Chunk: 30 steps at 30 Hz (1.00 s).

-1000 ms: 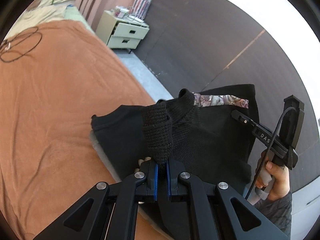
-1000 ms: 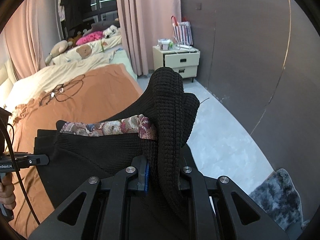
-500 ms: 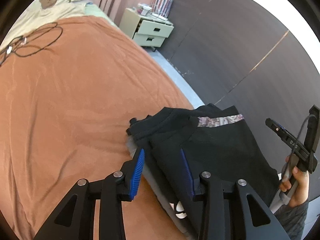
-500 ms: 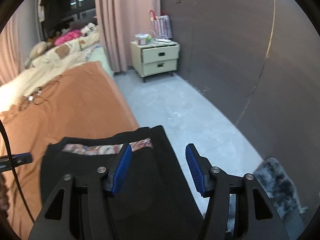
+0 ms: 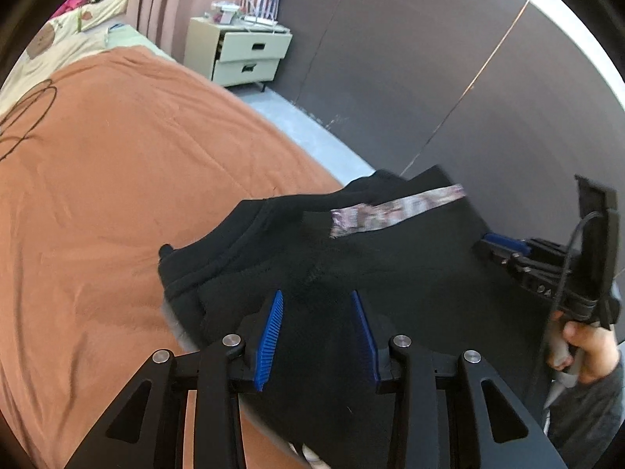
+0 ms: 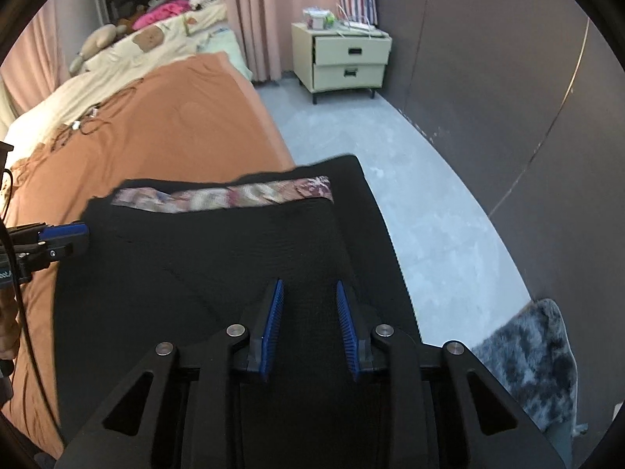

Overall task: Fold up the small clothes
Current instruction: 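Lower the bundle onto the clothes stack and open both tools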

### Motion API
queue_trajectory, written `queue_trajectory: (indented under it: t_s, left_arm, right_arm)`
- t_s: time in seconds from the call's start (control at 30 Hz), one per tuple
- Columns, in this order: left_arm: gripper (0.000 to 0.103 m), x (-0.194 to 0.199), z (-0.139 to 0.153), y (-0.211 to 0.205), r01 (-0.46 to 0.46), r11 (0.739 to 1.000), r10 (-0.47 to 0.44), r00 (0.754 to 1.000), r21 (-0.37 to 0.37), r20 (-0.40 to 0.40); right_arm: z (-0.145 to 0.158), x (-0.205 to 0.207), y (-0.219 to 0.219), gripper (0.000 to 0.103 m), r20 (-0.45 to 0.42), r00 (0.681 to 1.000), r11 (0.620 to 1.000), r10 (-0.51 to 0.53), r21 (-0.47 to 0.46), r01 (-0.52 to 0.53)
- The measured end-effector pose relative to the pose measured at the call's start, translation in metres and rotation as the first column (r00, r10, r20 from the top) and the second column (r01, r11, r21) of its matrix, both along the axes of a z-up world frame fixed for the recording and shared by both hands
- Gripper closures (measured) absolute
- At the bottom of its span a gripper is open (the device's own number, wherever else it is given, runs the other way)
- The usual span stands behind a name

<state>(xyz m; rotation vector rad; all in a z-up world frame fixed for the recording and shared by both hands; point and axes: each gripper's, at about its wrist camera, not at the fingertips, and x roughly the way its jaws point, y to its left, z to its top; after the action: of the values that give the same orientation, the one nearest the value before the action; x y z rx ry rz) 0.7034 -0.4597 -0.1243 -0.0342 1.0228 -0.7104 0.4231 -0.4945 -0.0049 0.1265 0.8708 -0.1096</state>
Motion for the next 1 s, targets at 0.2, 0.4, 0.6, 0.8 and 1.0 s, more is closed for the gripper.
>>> queue_trajectory:
  t_s: [0.2, 0.4, 0.6, 0.8, 1.0]
  left_arm:
    - [0.065, 0.016, -0.018, -0.009, 0.017, 0.999, -0.017, 1.000, 0.033, -0.007]
    - [0.065, 0.025, -0.010, -0.004, -0.057, 0.997, 0.057, 0.998, 0.048, 0.000]
    - [0.065, 0.006, -0.001, 0.008, -0.077, 0.996, 0.076, 0.997, 0.052, 0.020]
    - [0.065, -0.024, 0.005, 0.011, -0.029, 0.998, 0.028, 0.999, 0.048, 0.022]
    - [0.065, -0.060, 0.005, 0.012, 0.017, 0.999, -0.017, 1.000, 0.049, 0.013]
  right_arm:
    - [-0.001, 0.028, -0.030, 0.084, -0.033, 0.999, 1.000, -0.026, 0.015, 0.026]
    - [0.000, 0.057, -0.046, 0.084, -0.072, 0.992, 0.994, -0.103, 0.012, 0.105]
    - [0.022, 0.052, -0.049, 0.084, -0.052, 0.985, 0.987, -0.162, -0.022, 0.161]
    - [0.027, -0.012, -0.046, 0.084, 0.018, 0.999, 0.998, -0.047, 0.043, 0.046]
    - [0.007, -0.101, -0.062, 0.084, 0.092, 0.996, 0.998, -0.022, 0.052, 0.018]
